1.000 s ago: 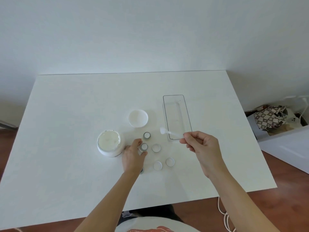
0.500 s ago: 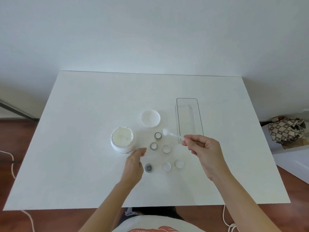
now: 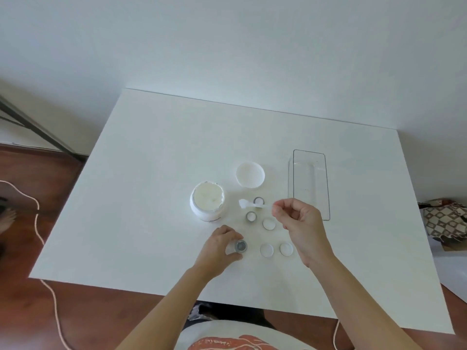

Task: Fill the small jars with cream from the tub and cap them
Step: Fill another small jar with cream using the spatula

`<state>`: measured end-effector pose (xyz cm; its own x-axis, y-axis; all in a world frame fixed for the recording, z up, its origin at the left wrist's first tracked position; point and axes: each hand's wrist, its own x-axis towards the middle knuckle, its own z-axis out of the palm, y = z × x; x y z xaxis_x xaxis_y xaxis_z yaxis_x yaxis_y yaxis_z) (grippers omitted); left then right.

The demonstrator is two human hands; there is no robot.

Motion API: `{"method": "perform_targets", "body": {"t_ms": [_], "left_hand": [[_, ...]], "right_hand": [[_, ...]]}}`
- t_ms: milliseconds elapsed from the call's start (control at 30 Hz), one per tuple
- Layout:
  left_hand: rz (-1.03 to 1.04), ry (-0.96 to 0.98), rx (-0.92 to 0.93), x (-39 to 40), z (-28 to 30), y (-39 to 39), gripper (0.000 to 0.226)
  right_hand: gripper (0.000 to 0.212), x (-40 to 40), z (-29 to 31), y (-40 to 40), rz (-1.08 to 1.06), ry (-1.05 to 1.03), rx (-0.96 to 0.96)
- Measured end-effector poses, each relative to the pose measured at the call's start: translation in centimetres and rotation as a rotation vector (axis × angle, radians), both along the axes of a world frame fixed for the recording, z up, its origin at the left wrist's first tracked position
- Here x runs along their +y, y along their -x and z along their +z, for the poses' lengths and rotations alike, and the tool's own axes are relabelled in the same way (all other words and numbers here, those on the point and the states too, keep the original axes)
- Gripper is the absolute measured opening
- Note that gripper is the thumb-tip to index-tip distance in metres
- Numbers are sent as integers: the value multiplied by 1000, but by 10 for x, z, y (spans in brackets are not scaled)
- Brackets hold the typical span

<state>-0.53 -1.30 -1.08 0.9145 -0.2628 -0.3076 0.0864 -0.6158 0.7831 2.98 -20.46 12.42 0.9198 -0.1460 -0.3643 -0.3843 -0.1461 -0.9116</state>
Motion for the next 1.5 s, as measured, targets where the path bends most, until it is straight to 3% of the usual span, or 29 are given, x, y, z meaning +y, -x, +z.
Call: {"method": "perform_targets", "body": {"t_ms": [200,433,733,867,1000,1200,1500], "left_hand": [[165,200,57,16,27,10,32],[423,409,109,54,54,27,29],[547,482,72,80,64,25,32],[567,519,85,86,65,21,30],[594,526,69,90,68,16,29],[596,540,62,94,71,13,29],[650,511,38,93,77,3,32]], "right_hand": [[10,24,9,-22,96,119,-88],[3,68,9,-60,354,456,-268],[24,110,-20,-83,740,1057,-446],[30,119,-26,-85,772,1165,-544],[24,124,-32,-85,859,1268,-478],[23,129,-26,-80,871,1239,-320],[43,104,-15,-87,500,838,32]]}}
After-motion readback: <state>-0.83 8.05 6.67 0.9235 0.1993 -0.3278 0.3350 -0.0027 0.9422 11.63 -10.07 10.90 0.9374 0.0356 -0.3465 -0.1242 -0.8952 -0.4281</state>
